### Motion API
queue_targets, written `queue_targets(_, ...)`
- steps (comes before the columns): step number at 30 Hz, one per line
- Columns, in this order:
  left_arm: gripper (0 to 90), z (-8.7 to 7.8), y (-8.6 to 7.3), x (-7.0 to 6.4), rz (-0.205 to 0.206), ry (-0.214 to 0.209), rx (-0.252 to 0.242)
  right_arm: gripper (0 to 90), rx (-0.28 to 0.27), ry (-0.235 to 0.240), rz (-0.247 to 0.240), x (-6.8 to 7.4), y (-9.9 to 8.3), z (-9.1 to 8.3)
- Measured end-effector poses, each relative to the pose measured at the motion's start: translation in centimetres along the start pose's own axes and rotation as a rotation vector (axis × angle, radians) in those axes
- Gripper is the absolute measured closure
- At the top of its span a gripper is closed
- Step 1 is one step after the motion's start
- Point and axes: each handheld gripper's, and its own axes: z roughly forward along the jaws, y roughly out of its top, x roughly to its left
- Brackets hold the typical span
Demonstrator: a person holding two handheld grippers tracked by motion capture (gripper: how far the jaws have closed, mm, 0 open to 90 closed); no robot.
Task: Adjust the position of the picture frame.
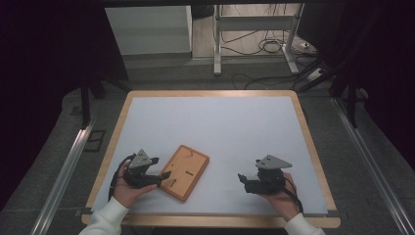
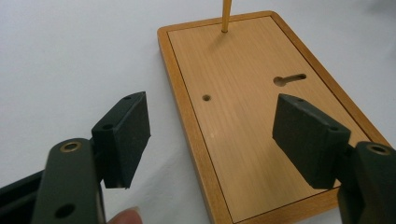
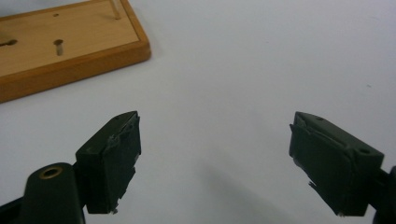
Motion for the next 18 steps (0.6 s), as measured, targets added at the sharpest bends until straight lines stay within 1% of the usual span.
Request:
queue_targets(3,27.3,-0.1,-0.2,-0.1,0.003,-0.002,0.003,17.2,0.003,0.017,-0.018,0.6,0.6,0.8)
queue_targets(6,27.2,-0.4,-0.4,-0.2,0.004,0.004,0.0,17.4,0.004,0.034,-0.023,1.2,1.3,1.8)
queue_targets(7,27.2,-0.6,-0.4,-0.2,-0.001,0.007,-0.005,17.4,0.001,0.04,-0.039,1.7,1.9,2.5)
queue_targets(9,27.2,-0.8,-0.4,-0.2,-0.007,0.01,-0.015,17.4,-0.001,0.045,-0.042,1.9,2.2,2.8)
queue_targets(11,27.3,-0.7,-0.5,0.0,-0.013,0.01,-0.012,17.4,-0.009,0.06,-0.051,2.7,3.1,3.6)
queue_targets(13,27.2,-0.6,-0.6,0.1,-0.011,0.007,-0.005,17.4,-0.009,0.067,-0.064,3.3,3.6,4.3)
queue_targets(14,27.2,-0.6,-0.6,0.1,-0.011,0.007,-0.005,17.4,-0.009,0.067,-0.064,3.3,3.6,4.3)
queue_targets(15,27.3,-0.6,-0.6,0.1,-0.012,0.005,-0.008,17.9,-0.009,0.078,-0.077,3.8,3.9,4.9)
queue_targets(17,27.2,-0.6,-0.6,0.1,-0.012,0.005,-0.009,18.0,-0.01,0.08,-0.078,4.0,4.0,5.2)
queue_targets(18,27.3,-0.7,-0.6,0.1,-0.013,0.006,-0.011,19.2,-0.007,0.089,-0.082,4.4,4.3,5.8)
